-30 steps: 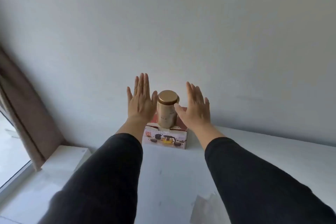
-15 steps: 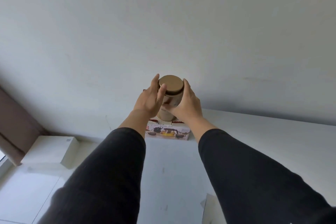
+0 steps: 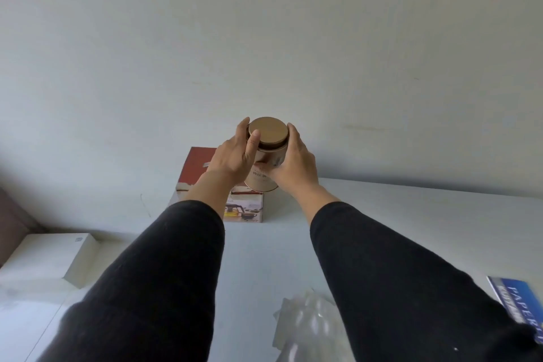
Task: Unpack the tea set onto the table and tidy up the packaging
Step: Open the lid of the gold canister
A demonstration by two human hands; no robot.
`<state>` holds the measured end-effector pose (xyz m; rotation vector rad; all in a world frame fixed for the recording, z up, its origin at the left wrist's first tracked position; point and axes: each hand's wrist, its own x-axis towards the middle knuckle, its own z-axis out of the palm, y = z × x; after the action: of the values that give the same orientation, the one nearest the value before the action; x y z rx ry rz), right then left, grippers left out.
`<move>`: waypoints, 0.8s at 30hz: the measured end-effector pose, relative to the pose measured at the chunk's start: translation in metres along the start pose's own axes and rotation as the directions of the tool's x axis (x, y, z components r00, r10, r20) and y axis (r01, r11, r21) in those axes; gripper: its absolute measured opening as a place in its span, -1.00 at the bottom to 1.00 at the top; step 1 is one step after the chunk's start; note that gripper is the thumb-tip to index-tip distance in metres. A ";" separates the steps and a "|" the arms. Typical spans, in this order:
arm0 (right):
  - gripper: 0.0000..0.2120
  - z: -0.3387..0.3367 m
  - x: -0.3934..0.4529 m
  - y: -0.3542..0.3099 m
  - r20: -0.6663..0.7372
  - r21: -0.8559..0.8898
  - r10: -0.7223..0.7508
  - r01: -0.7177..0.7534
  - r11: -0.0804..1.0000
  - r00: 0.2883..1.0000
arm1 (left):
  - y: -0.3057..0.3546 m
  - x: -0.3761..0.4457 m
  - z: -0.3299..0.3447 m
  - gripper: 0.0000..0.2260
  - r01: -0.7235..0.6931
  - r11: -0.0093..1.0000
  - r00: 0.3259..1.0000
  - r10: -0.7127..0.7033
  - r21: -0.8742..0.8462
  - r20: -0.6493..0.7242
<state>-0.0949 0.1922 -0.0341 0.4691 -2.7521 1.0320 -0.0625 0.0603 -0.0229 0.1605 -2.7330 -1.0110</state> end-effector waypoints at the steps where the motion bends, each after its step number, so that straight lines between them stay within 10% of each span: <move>1: 0.02 -0.013 -0.004 0.009 -0.011 -0.001 -0.006 0.006 1.000 1.000 | 0.013 -0.003 0.007 -0.46 -0.012 1.000 1.000 0.012 -0.005 -0.002; 24: 0.03 -0.262 -0.078 0.242 -0.177 -0.091 0.188 -0.206 0.974 0.966 | 0.284 -0.019 0.216 -0.47 -0.234 0.969 0.943 0.246 -0.077 0.224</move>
<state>-0.0942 0.5564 -0.0071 0.0878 -2.7252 0.9086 -0.1036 0.4144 0.0001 -0.3130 -2.8365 -1.0853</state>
